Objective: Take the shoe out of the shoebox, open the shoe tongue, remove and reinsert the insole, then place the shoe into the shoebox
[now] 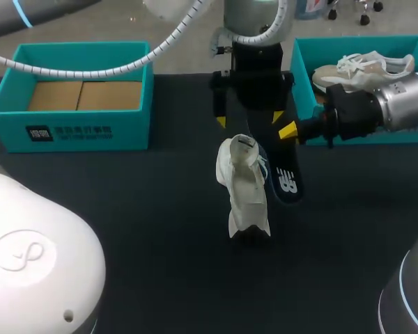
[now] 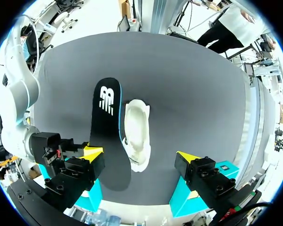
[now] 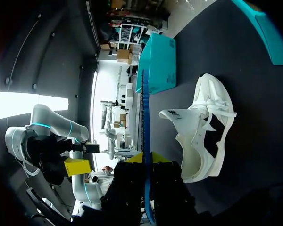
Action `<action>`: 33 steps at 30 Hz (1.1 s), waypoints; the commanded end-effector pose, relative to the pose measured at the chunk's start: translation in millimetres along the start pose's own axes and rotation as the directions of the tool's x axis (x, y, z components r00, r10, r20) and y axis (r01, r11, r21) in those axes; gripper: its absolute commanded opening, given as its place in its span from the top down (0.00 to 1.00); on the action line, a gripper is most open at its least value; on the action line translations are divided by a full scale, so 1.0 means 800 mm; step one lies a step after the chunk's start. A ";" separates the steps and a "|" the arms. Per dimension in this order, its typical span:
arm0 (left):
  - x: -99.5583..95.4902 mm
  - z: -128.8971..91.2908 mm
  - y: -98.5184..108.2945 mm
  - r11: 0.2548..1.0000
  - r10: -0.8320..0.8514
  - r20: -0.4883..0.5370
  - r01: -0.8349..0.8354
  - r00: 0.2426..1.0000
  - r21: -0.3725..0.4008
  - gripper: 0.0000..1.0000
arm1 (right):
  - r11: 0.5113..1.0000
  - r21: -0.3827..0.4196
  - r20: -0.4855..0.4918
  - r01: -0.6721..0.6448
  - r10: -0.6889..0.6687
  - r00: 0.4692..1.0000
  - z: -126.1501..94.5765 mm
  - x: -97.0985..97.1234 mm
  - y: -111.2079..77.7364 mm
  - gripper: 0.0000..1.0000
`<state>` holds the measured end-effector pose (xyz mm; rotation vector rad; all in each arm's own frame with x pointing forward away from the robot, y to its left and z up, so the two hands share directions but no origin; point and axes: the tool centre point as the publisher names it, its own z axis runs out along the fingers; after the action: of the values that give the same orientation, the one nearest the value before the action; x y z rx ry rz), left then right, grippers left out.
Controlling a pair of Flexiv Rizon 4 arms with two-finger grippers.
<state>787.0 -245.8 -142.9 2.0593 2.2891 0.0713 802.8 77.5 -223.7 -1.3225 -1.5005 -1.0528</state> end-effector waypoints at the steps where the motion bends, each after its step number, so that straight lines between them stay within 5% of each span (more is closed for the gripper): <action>1: 0.001 0.000 0.001 1.000 0.001 0.001 -0.001 1.000 -0.001 0.00 | 1.000 0.000 0.003 -0.002 0.002 1.000 0.005 0.002 -0.001 1.00; 26: -0.039 0.008 0.013 1.000 0.007 0.050 -0.006 0.999 -0.014 0.00 | 0.999 -0.025 -0.019 -0.019 0.019 1.000 0.008 0.004 -0.004 1.00; 33: -0.028 -0.013 0.011 1.000 -0.027 0.270 0.029 0.962 -0.006 0.00 | 0.999 -0.031 -0.020 -0.022 0.022 1.000 0.008 0.003 -0.003 1.00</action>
<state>802.3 -293.9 -131.1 1.9761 2.2111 -0.0660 800.6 83.2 -223.7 -1.3389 -1.4578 -1.0745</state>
